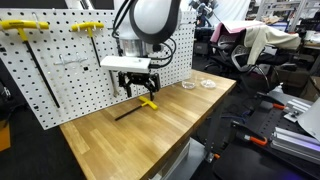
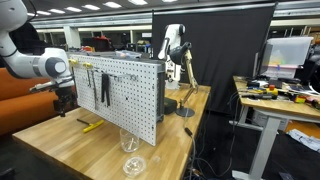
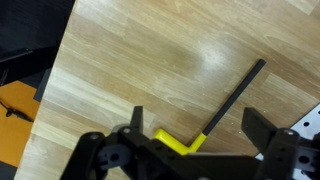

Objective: Put the object

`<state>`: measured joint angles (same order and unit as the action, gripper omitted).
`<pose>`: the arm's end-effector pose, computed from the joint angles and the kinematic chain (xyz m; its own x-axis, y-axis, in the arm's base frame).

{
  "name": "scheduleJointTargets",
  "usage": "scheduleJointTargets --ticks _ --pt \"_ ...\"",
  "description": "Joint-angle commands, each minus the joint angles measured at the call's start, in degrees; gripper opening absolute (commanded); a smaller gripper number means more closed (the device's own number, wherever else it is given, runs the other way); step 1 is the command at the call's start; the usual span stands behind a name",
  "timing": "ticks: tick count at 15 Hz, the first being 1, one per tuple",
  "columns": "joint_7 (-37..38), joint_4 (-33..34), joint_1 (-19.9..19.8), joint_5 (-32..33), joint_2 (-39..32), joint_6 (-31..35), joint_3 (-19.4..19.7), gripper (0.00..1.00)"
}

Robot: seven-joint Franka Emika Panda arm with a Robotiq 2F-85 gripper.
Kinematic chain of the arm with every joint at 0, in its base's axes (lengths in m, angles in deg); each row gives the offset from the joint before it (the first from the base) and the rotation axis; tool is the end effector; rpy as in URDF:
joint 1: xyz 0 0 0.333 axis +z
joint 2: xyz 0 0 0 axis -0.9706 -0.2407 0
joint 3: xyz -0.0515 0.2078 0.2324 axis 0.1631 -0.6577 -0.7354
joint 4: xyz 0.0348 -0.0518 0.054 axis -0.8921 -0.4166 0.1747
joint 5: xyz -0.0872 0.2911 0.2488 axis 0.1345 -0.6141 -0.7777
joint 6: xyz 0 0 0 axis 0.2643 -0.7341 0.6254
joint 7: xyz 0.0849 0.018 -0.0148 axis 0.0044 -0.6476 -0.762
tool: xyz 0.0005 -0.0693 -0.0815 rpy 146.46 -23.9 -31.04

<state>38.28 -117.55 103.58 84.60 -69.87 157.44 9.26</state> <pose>0.4830 0.3186 0.1875 0.5697 -0.8219 -0.0011 -0.8217 -0.5695 -0.0225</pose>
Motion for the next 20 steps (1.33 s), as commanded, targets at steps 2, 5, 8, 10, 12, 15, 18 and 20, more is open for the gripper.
scheduleJointTargets --ticks 2,5,8,10,12,15,18,20 --pt "-0.36 2.66 -0.31 0.48 -2.06 0.54 1.0 1.0" --pt "2.11 6.49 -0.26 -0.13 -4.99 0.44 2.87 1.0" --pt "3.33 10.1 -0.36 -1.1 -8.76 -0.01 3.61 1.0" --pt "4.25 12.09 -0.05 -1.34 -11.0 -0.29 3.96 1.0" --pt "5.23 13.41 0.09 -1.53 -12.69 -0.21 4.14 1.0" --pt "7.0 14.51 0.21 -2.26 -14.35 0.05 4.51 1.0" --pt "8.9 15.19 0.33 -2.6 -15.36 0.41 4.76 1.0" --pt "9.46 15.69 -0.08 -2.96 -16.13 0.62 4.41 1.0"
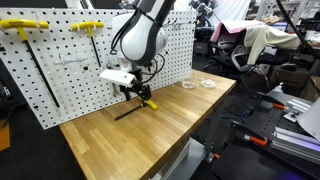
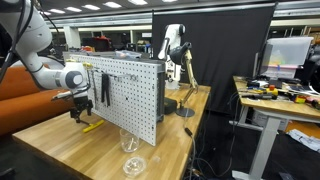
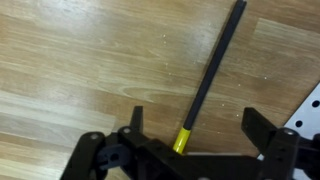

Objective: Put the object

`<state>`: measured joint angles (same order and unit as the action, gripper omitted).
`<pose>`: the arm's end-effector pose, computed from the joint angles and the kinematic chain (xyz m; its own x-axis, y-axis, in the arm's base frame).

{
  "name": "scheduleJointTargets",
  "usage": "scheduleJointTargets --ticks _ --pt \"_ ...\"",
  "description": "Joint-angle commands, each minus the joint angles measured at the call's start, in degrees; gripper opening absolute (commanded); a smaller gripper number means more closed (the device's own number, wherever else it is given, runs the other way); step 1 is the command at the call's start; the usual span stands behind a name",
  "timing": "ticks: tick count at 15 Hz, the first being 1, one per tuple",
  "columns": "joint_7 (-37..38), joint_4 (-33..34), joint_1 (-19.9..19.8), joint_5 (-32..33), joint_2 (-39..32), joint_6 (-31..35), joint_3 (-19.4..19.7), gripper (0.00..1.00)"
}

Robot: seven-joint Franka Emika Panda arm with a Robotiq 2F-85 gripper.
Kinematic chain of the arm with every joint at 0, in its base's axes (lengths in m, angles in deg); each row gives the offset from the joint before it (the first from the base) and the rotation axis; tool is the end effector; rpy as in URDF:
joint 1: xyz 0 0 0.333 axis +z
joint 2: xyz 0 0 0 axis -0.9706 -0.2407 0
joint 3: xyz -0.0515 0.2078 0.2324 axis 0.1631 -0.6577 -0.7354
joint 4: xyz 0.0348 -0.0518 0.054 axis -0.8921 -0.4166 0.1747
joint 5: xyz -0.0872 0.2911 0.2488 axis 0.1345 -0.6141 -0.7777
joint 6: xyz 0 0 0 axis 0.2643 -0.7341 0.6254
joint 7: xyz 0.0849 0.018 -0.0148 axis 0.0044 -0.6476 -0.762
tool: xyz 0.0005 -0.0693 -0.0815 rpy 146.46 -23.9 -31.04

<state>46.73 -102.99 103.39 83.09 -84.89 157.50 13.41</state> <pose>0.5522 0.3052 0.1187 0.3567 -0.9342 0.0103 -0.9341 -0.3568 -0.0143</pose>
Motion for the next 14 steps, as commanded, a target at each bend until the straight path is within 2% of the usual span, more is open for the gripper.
scheduleJointTargets --ticks 1,11,12,13,14 --pt "1.21 1.49 0.02 -1.72 -1.7 0.67 0.22 1.0" --pt "0.84 3.76 -0.48 -4.19 -5.3 2.26 -0.39 1.0" --pt "0.84 3.95 -0.49 -4.33 -5.54 2.53 -0.4 0.93" --pt "0.88 4.01 -0.45 -4.39 -5.68 2.83 -0.32 0.74" --pt "0.83 4.03 -0.49 -4.5 -5.73 3.09 -0.34 0.68"
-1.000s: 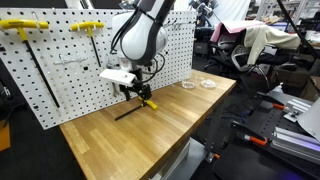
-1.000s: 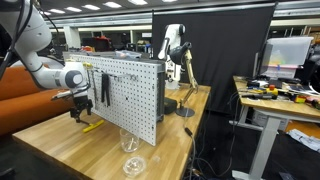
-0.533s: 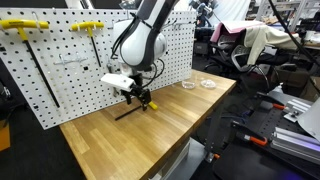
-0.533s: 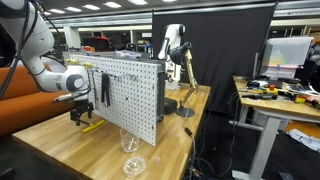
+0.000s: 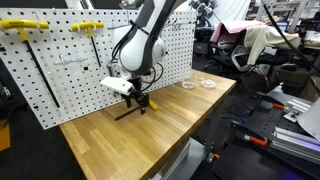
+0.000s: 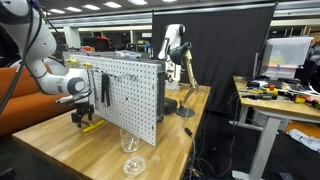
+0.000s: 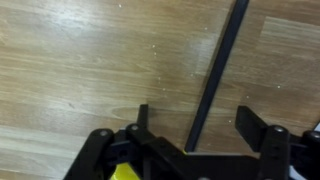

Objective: Put the object

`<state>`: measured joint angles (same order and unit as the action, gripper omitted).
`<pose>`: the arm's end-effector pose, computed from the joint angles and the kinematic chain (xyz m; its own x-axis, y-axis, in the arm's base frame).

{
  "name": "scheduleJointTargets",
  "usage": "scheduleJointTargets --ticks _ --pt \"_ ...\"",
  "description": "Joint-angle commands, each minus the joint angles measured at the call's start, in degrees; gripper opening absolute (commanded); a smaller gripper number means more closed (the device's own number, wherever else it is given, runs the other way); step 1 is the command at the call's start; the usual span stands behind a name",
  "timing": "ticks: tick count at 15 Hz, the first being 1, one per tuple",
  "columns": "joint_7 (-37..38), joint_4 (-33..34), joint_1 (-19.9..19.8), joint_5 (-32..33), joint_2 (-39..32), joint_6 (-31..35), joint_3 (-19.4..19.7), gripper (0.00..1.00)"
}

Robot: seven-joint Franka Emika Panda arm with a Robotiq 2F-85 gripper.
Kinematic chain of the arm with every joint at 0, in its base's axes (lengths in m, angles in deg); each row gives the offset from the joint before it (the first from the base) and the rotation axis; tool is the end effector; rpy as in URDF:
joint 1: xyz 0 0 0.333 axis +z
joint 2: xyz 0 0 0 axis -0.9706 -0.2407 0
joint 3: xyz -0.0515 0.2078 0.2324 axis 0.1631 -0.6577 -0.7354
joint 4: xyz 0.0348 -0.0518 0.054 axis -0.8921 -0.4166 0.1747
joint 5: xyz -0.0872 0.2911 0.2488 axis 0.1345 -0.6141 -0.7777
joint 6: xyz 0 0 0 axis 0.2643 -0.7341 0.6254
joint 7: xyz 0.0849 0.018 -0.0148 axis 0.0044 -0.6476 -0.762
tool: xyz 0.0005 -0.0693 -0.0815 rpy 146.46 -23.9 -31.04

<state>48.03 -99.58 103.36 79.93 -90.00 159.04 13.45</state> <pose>0.5584 0.3062 0.0855 0.2879 -0.9575 -0.0185 -0.9577 -0.2878 -0.0057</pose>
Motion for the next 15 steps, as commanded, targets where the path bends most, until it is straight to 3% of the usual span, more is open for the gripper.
scheduleJointTargets --ticks 1,9,11,15 --pt "-0.55 0.57 -0.53 -1.44 -0.6 1.81 -0.39 0.59" --pt "-1.28 -0.24 -1.83 -3.73 -0.21 3.04 -1.51 0.04" --pt "-1.17 -1.14 -1.78 -4.16 0.51 3.54 -1.41 0.0" --pt "-0.73 -3.57 -0.88 -3.59 2.87 5.86 -0.08 0.02"
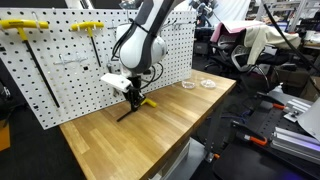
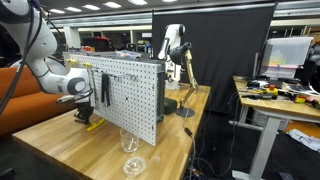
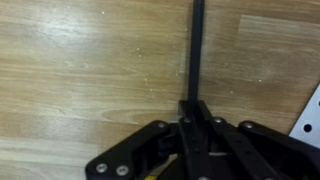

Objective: Put the object

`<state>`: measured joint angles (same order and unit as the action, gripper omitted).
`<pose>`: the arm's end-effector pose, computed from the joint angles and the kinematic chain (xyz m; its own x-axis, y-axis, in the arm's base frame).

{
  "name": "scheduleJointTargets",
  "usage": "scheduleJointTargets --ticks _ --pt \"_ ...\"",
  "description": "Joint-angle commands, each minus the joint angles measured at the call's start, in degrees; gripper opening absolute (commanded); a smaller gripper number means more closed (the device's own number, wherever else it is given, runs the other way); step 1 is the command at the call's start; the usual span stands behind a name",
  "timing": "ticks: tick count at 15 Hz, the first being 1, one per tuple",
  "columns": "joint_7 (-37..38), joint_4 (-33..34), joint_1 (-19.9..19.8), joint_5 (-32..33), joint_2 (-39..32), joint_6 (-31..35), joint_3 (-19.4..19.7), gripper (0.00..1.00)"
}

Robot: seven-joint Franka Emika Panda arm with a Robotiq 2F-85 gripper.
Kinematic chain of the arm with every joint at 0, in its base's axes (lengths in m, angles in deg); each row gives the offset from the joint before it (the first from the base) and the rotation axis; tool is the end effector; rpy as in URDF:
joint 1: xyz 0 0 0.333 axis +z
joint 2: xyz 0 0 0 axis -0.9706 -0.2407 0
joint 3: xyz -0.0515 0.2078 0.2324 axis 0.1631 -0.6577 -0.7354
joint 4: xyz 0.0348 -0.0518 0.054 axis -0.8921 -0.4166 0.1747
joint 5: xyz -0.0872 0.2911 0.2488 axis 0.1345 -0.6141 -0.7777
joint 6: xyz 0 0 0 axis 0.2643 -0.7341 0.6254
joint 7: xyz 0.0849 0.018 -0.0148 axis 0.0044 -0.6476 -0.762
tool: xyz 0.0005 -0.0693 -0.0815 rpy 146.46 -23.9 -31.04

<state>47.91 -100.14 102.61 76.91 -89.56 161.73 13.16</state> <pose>0.5642 0.3014 0.0913 0.2360 -0.9702 -0.0558 -0.9714 -0.2338 -0.0422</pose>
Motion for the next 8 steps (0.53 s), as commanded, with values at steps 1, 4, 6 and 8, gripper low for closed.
scheduleJointTargets --ticks 1,4,6,8 --pt "-0.13 -4.04 1.02 0.44 3.53 4.11 1.43 0.02" --pt "0.82 -7.73 4.74 3.6 7.89 5.4 4.73 0.02" --pt "0.12 -9.55 6.59 6.83 11.1 0.61 5.7 0.02" --pt "-2.91 -11.41 5.62 8.17 14.29 -5.98 3.15 0.02"
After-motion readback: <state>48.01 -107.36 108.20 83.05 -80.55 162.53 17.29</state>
